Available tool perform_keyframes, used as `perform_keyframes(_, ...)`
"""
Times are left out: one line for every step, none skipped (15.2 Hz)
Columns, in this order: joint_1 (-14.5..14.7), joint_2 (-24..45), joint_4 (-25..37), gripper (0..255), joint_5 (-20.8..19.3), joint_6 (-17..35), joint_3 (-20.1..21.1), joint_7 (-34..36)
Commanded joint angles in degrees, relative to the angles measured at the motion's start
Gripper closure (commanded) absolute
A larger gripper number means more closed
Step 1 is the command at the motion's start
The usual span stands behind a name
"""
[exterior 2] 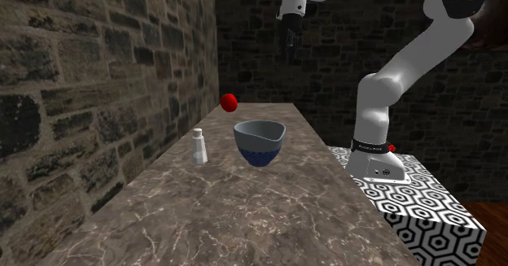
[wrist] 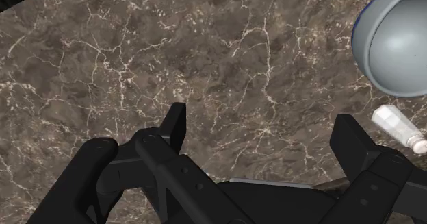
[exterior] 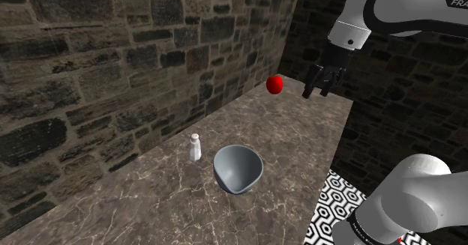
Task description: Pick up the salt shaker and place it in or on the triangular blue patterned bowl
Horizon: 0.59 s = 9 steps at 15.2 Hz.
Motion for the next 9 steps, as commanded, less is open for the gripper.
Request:
perform_keyframes(0.0,0.0,0.0,0,0.0,0.0,0.0,0.0)
perform_keyframes(0.32,1.13,-0.18,0,0.6,1.35,1.0,1.02)
perform_keyframes(0.63,2.33,-0.29,0,1.17,2.69,2.01,2.03)
perform_keyframes(0.92,3.6,-0.32,0,1.71,4.03,3.0,3.04)
perform_keyframes(1.22,4.94,-0.27,0,2.21,5.37,3.99,4.04)
perform_keyframes(1.5,6.34,-0.15,0,2.68,6.7,4.97,5.05)
perform_keyframes(1.76,7.81,0.05,0,3.1,8.02,5.94,6.04)
perform_keyframes(1.99,9.33,0.32,0,3.47,9.32,6.92,7.04)
perform_keyframes(2.23,10.91,0.67,0,3.79,10.61,7.86,8.04)
